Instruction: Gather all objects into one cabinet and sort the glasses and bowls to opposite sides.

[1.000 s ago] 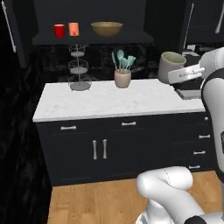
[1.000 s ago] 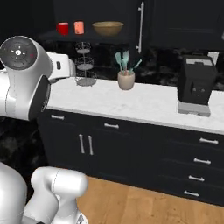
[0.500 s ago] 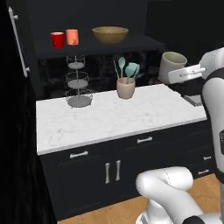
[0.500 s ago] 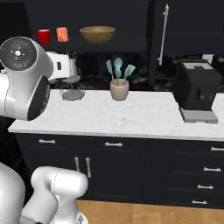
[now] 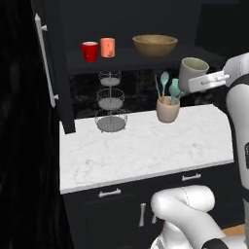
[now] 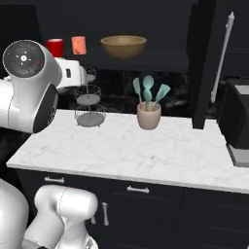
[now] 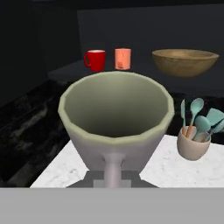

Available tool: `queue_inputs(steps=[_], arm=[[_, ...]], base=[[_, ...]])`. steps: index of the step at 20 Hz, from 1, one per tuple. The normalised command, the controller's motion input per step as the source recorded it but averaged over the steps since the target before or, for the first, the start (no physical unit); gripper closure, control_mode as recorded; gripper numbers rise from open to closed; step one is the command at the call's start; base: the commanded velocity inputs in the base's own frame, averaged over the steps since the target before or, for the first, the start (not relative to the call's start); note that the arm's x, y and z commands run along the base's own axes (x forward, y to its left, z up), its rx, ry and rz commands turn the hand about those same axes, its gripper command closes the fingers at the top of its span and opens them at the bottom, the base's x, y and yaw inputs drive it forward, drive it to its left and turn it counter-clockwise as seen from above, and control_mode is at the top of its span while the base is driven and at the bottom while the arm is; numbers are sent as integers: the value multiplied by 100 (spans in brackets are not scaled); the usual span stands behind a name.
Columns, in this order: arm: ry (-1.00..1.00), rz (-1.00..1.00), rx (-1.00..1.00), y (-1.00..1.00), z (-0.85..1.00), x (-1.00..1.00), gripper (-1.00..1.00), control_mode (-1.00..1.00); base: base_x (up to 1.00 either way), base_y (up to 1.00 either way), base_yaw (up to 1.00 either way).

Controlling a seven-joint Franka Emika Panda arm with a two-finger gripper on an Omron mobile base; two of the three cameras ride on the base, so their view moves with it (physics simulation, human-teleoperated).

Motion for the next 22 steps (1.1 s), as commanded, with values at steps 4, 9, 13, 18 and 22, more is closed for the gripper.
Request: queue_inputs(steps=[4,9,13,18,22], arm=[[0,0,0,0,0,0,100,100],[0,0,0,0,0,0,100,100],[0,0,0,0,0,0,100,100],[0,0,0,0,0,0,100,100],[0,0,0,0,0,0,100,100]], base=[[55,29,22],[77,22,4],[69,15,-11],[51,19,-11],[34,26,-5]])
